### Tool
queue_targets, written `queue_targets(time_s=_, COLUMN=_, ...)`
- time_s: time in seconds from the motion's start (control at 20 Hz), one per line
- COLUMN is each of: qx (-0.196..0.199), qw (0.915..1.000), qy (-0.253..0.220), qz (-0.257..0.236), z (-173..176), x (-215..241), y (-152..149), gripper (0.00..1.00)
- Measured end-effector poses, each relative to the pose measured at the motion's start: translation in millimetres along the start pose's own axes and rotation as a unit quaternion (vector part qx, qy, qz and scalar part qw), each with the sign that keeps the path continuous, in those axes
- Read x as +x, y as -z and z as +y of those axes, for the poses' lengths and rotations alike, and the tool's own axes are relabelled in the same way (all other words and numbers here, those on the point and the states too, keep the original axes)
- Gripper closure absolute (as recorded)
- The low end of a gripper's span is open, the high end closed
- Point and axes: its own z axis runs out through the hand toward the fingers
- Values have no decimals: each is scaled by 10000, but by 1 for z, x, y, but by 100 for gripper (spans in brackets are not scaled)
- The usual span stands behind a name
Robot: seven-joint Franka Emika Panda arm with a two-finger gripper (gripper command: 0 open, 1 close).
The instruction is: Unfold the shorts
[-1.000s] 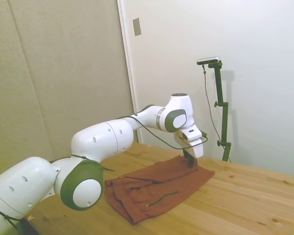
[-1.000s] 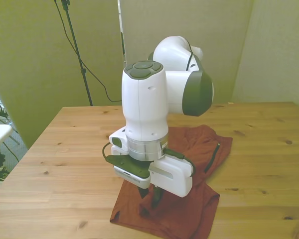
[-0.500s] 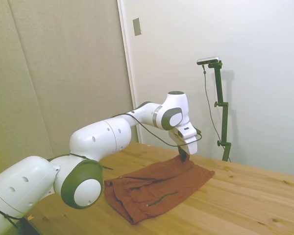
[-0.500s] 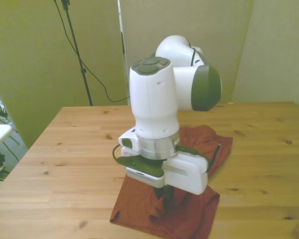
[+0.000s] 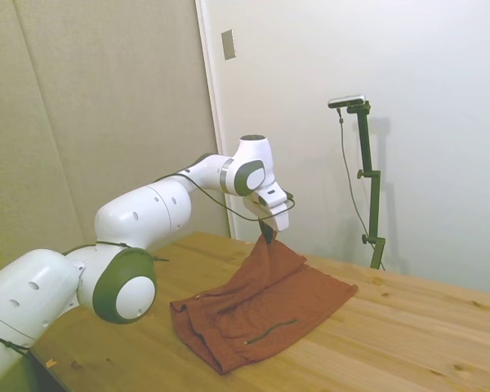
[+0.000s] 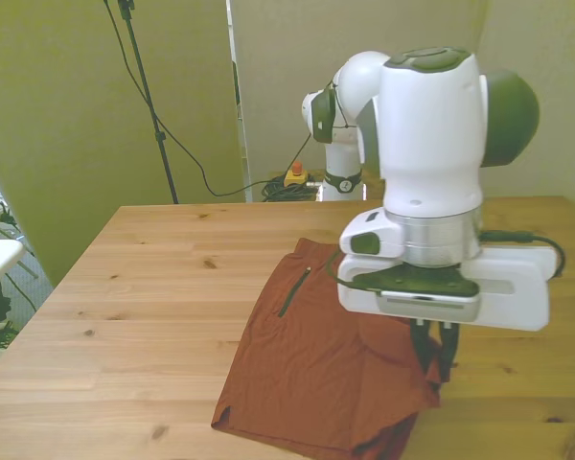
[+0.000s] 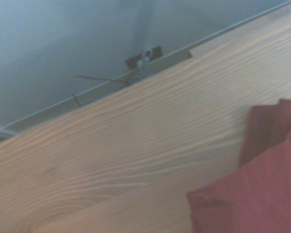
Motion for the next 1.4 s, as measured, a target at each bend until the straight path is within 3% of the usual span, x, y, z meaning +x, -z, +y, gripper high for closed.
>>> queue_targets(time_s=0.4, qx=91, qw=9994, qy=335, qz=-77, z=-30, x=-89, y=3, gripper=100)
queue_targets(time_s=0.45, qx=74, qw=9994, qy=344, qz=-55, z=-33, x=-98, y=0, gripper=0)
queue_targets(time_s=0.7, qx=-61, qw=9995, qy=298, qz=89, z=-32, x=-104, y=-37, gripper=0)
queue_targets(time_s=0.85, qx=111, qw=9993, qy=349, qz=81, z=-35, x=-107, y=-49, gripper=0)
queue_targets(time_s=1.15, qx=386, qw=9977, qy=559, qz=-43, z=-43, x=-117, y=-36, gripper=0)
queue_targets(time_s=1.3, qx=67, qw=9981, qy=457, qz=403, z=-36, x=-102, y=-21, gripper=0)
queue_targets(time_s=1.4, qx=-171, qw=9975, qy=435, qz=528, z=-29, x=-91, y=5, gripper=0)
